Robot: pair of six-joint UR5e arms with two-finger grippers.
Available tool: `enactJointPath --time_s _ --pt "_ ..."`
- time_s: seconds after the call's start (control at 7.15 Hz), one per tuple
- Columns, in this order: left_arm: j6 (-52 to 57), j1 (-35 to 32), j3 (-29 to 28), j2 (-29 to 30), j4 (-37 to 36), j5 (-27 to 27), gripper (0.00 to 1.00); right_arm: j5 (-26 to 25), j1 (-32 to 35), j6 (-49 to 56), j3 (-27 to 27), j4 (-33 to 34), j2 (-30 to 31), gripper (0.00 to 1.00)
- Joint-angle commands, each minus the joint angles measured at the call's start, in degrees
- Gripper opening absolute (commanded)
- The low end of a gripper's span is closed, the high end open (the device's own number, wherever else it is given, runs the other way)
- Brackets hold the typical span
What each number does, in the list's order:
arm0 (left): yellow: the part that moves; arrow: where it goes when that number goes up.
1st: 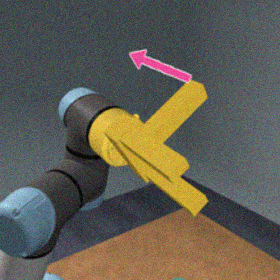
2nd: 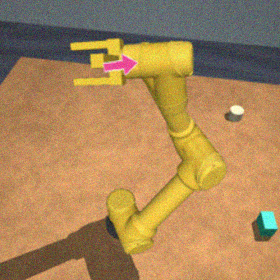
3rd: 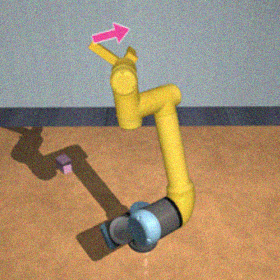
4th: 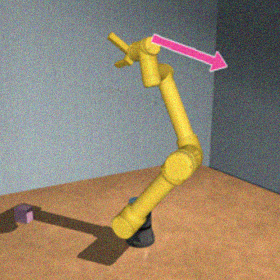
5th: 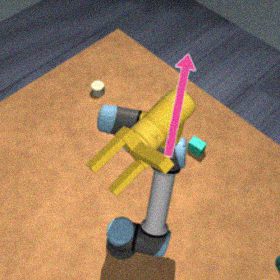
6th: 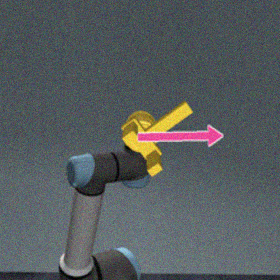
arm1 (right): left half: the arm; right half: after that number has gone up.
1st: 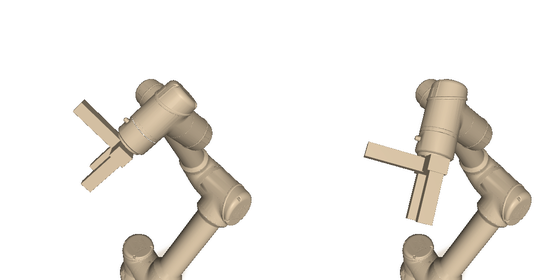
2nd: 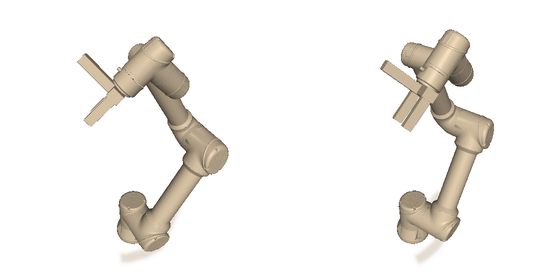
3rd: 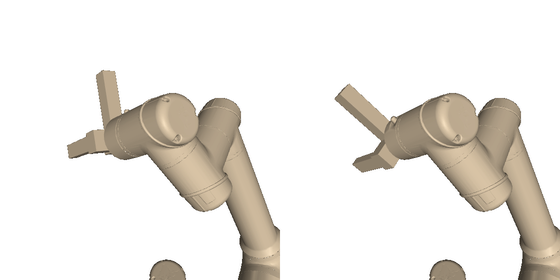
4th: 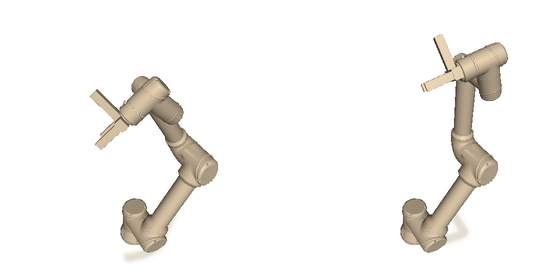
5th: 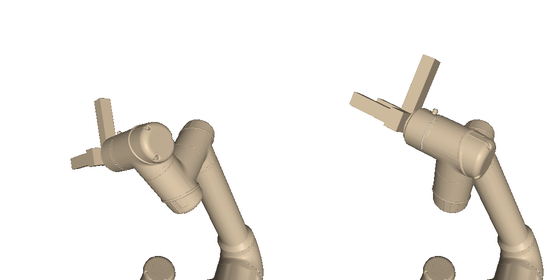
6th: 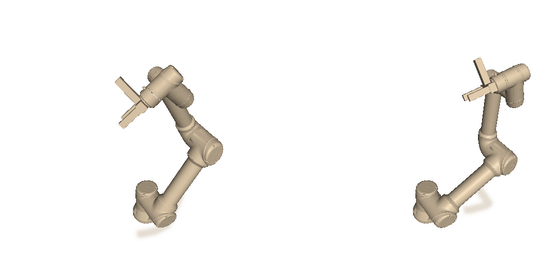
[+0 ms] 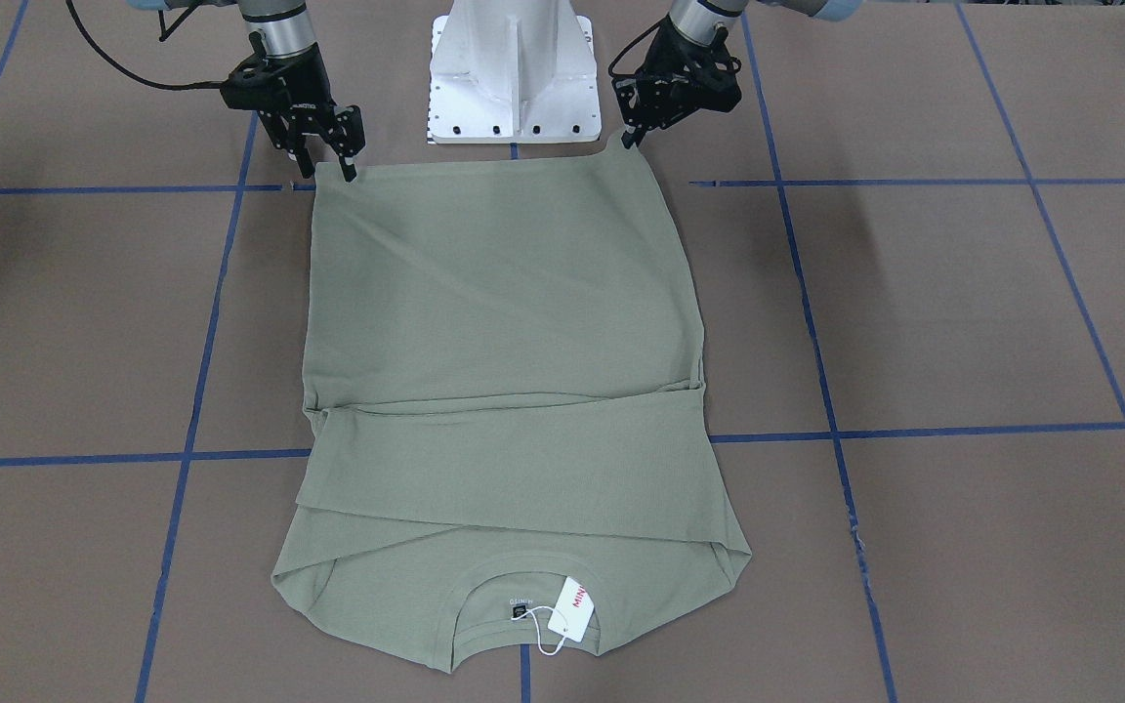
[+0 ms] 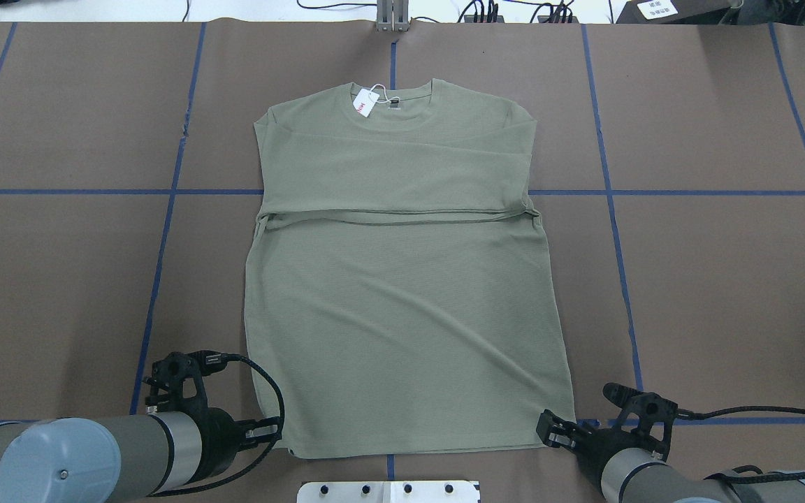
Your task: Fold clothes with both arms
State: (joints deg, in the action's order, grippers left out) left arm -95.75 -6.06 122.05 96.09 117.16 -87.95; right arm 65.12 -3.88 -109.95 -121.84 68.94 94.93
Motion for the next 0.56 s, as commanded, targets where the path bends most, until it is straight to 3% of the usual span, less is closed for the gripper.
enactJointPath --time_s 0.0,0.28,0.42 --pt "-0.13 0.00 0.03 0.06 0.00 0.06 0.00 -0.26 0.02 0.09 -0.06 -0.04 -0.18 0.00" --pt "-0.13 0.00 0.12 0.06 0.00 0.06 0.00 -0.26 0.45 0.26 -0.76 0.05 -0.01 0.00" --pt "-0.05 -0.09 1.08 -0.03 -0.09 -0.12 0.00 0.35 0.54 0.52 -4.51 3.97 0.43 0.00"
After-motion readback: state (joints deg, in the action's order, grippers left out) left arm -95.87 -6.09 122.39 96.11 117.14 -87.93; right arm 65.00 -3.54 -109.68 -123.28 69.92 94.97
